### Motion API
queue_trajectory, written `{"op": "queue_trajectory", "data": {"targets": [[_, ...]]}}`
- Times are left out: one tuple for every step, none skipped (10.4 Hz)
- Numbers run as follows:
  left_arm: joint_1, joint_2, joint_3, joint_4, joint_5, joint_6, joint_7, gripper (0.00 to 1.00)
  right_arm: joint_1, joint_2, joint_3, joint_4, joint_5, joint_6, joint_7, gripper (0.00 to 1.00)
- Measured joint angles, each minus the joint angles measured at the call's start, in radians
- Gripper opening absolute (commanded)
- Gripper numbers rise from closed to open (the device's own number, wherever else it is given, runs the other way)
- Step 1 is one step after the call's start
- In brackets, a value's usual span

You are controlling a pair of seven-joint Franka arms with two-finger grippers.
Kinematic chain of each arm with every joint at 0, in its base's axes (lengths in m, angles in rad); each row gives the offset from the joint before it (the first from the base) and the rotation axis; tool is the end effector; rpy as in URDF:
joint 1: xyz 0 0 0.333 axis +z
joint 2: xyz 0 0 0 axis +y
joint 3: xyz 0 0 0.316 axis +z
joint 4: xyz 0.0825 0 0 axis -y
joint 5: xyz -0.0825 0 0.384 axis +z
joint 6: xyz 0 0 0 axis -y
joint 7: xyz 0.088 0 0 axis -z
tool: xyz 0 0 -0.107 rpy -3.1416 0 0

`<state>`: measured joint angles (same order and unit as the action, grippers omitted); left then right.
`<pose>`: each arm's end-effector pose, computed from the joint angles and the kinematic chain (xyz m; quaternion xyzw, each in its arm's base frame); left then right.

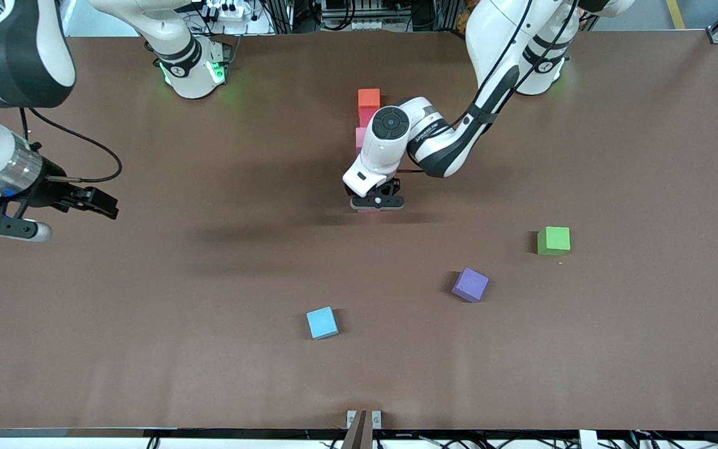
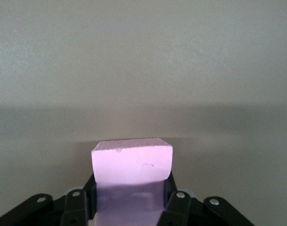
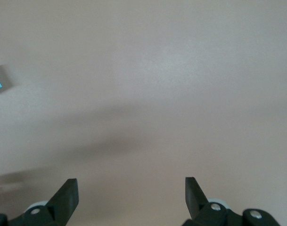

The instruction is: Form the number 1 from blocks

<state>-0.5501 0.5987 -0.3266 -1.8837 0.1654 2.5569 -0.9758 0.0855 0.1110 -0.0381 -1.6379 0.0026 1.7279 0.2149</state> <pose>0.4210 -0.4899 0.2128 0.9975 0.0145 0.0019 0.0693 0.5945 0.0295 0.5423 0.9964 -0.0838 -0.0103 0.0022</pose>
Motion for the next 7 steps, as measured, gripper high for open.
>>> {"op": "queue_trajectory", "data": {"targets": [[0.0, -0.004, -0.006, -0.004, 0.0, 0.0, 0.0, 0.0, -0.006, -0.006, 0.001, 0.008, 0.002, -0.02, -0.016, 1.0], [0.0, -0.004, -0.009, -0.006, 0.0, 0.0, 0.0, 0.0, -0.011, -0.012, 0.002, 0.022, 0.003, -0.049, -0.034, 1.0], [0.0, -0.004, -0.01, -0.009, 0.0, 0.0, 0.0, 0.0, -0.018, -0.016, 0.002, 0.042, 0.003, -0.092, -0.048, 1.0], [0.0, -0.004, -0.011, -0.011, 0.0, 0.0, 0.0, 0.0, -0.026, -0.018, 0.002, 0.062, 0.003, -0.122, -0.056, 1.0], [0.0, -0.004, -0.013, -0.014, 0.001, 0.0, 0.0, 0.0, -0.031, -0.019, 0.002, 0.084, 0.003, -0.144, -0.069, 1.0], [0.0, -0.004, -0.014, -0.016, 0.003, 0.0, 0.0, 0.46, -0.033, -0.02, 0.002, 0.101, 0.003, -0.16, -0.079, 1.0], [0.0, -0.004, -0.015, -0.017, 0.005, 0.0, 0.0, 0.99, -0.034, -0.021, 0.002, 0.115, 0.003, -0.175, -0.086, 1.0]]}}
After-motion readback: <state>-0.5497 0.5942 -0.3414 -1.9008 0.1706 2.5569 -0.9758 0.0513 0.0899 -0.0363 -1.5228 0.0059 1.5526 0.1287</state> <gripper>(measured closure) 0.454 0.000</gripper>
